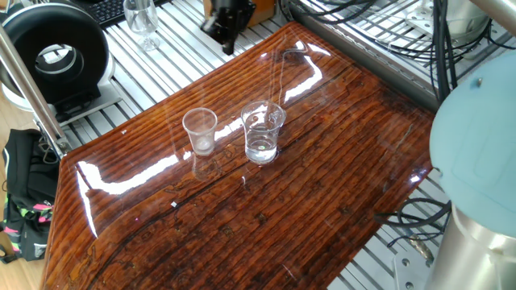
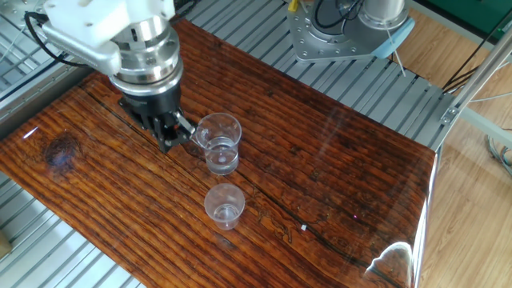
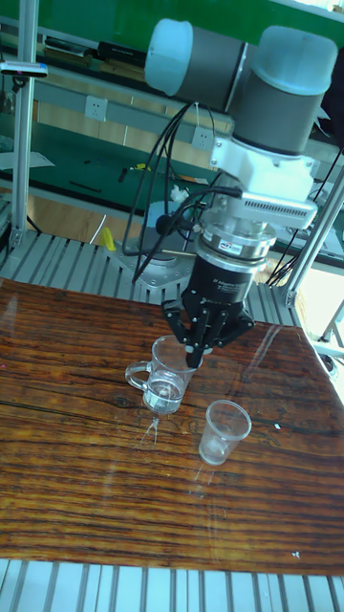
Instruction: Pour the water from one cup into another empty cup
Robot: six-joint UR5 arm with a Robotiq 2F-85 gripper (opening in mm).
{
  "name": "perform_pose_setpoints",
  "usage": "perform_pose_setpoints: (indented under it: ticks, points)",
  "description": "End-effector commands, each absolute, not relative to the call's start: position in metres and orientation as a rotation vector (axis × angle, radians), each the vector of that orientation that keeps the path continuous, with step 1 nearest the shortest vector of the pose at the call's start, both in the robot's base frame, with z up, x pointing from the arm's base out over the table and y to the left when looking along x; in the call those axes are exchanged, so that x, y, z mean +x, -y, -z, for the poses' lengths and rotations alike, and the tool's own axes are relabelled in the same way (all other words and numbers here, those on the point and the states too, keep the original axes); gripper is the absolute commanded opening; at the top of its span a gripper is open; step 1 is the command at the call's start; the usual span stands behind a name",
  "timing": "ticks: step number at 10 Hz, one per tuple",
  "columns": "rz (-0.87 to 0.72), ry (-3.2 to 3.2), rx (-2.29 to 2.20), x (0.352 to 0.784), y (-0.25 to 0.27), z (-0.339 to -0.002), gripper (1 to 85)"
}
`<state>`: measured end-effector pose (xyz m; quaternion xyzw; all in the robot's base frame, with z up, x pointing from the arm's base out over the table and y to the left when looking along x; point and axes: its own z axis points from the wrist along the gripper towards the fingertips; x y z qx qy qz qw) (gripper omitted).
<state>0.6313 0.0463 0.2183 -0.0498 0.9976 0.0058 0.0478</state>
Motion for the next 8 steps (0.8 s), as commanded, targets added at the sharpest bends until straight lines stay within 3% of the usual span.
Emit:
perform_pose_setpoints:
  ticks: [1,8]
  points:
    - [-0.055,-3.031,-0.088,0.640,-0.065,-0.223,1.7]
    - [-0.037,-3.039,-0.119,0.633,-0.061,-0.211,1.7]
